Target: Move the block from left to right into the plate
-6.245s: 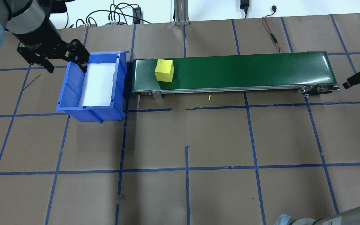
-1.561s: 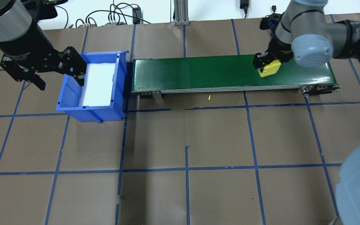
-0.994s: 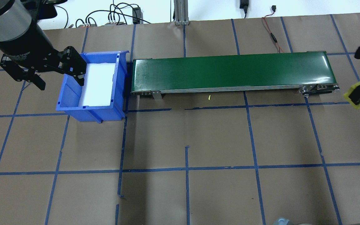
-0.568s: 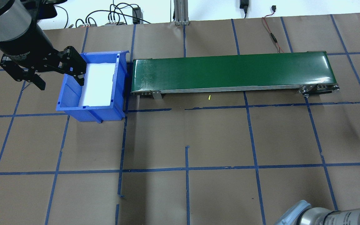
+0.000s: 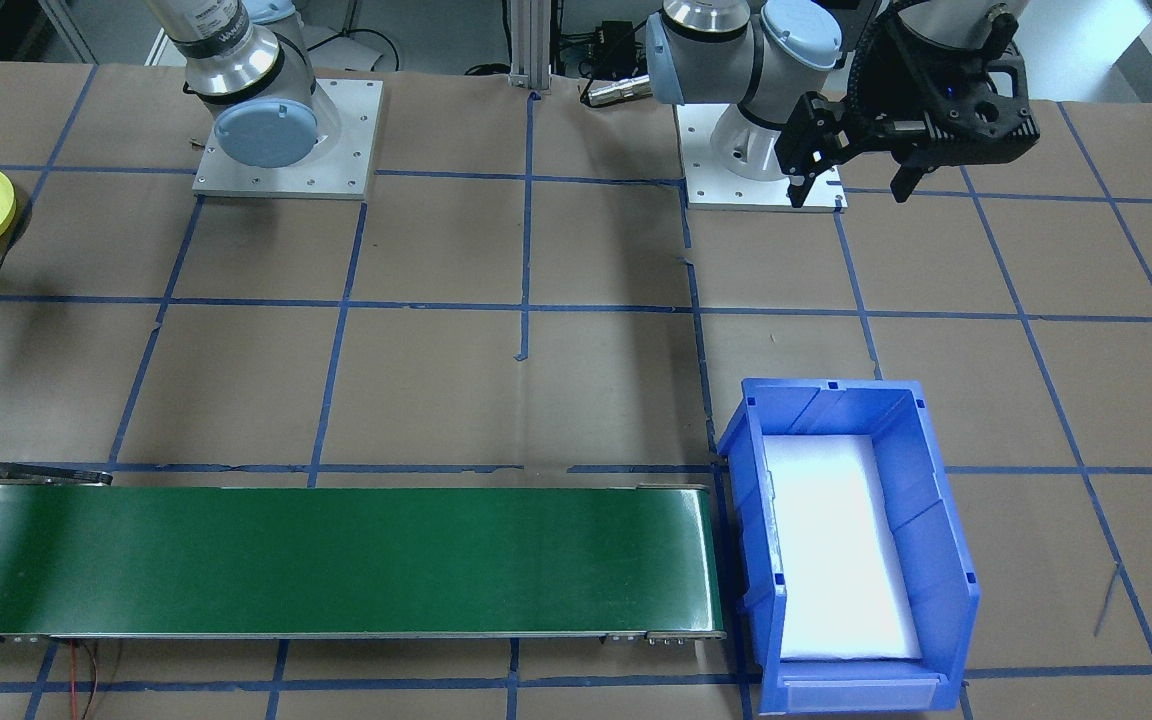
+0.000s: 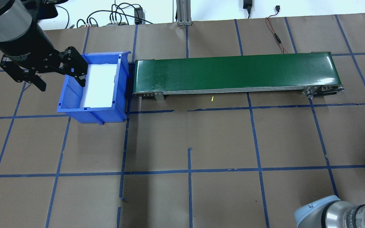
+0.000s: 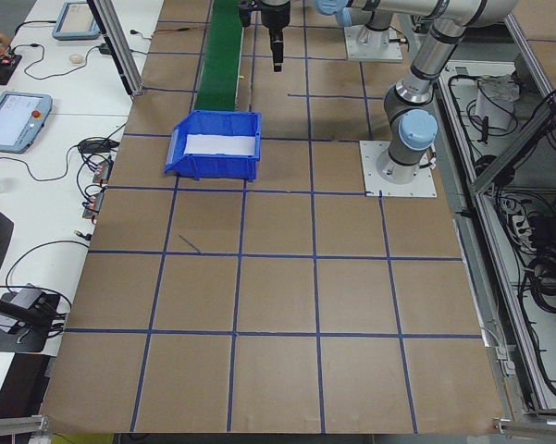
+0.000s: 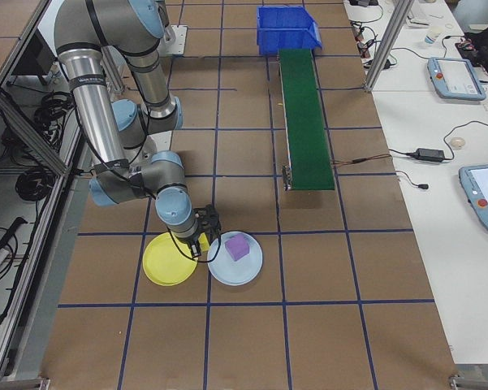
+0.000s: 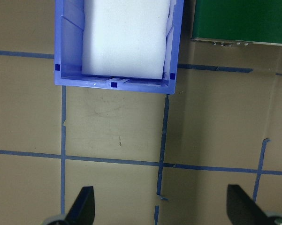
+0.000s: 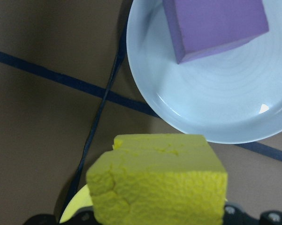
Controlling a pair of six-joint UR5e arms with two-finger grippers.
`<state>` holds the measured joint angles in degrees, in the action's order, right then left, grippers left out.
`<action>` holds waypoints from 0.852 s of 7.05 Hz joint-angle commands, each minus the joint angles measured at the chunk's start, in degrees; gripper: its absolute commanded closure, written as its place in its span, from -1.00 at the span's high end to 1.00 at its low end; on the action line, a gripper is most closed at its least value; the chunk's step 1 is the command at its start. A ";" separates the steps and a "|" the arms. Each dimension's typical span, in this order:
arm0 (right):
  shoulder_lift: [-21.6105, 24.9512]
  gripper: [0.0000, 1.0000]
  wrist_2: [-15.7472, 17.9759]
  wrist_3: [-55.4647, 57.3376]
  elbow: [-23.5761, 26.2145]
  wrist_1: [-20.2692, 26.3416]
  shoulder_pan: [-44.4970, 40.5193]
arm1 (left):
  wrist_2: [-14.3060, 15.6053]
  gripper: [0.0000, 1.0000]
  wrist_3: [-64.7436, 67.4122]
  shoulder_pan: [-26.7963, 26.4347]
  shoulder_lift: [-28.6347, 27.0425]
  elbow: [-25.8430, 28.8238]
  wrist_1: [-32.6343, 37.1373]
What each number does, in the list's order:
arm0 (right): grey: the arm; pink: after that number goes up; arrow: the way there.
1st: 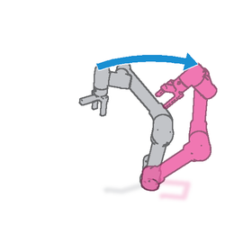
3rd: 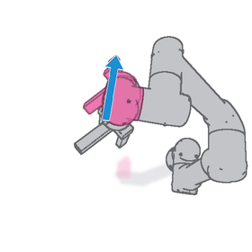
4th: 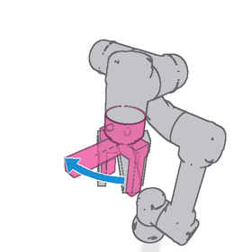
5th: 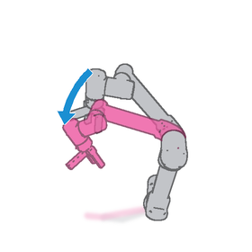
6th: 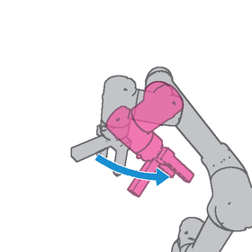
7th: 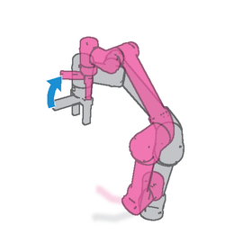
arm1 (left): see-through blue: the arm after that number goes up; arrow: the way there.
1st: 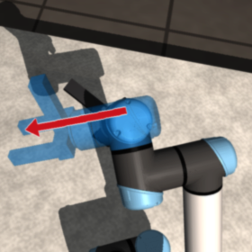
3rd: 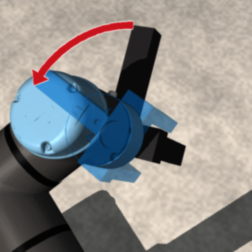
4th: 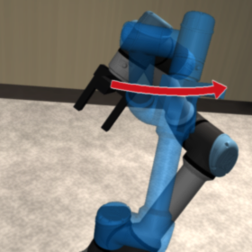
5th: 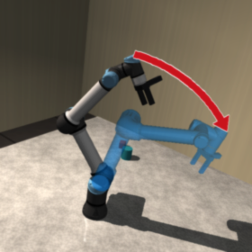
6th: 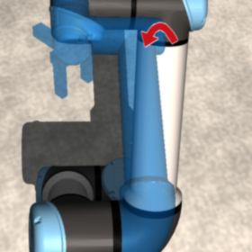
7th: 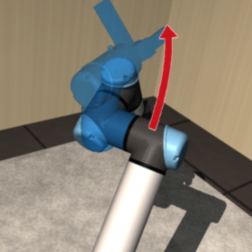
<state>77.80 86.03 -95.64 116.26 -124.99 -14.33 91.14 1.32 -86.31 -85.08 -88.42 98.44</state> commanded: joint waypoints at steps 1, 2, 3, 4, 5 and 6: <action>-2.04 1.00 0.45 -1.57 0.64 -1.04 3.59 | 0.00 1.00 0.00 0.00 0.00 0.00 0.00; -1.78 1.00 2.02 -1.40 0.55 -1.04 3.78 | 0.00 1.00 0.00 0.00 0.00 0.00 0.00; -0.82 1.00 1.95 1.91 -0.06 -0.96 3.17 | 0.00 1.00 0.09 0.00 0.00 0.00 0.00; 1.46 1.00 1.25 7.77 -1.64 0.09 1.16 | 0.00 1.00 0.00 0.00 0.00 0.00 0.00; 4.09 1.00 1.77 11.84 -2.96 0.19 -6.17 | 0.00 1.00 0.00 0.00 0.00 0.00 0.00; 5.68 1.00 3.08 20.58 -5.06 2.36 -15.38 | 0.00 1.00 0.00 0.00 0.00 0.00 0.00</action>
<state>81.23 88.04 -83.58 113.36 -124.41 -20.32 91.14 1.33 -86.31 -85.08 -88.42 98.44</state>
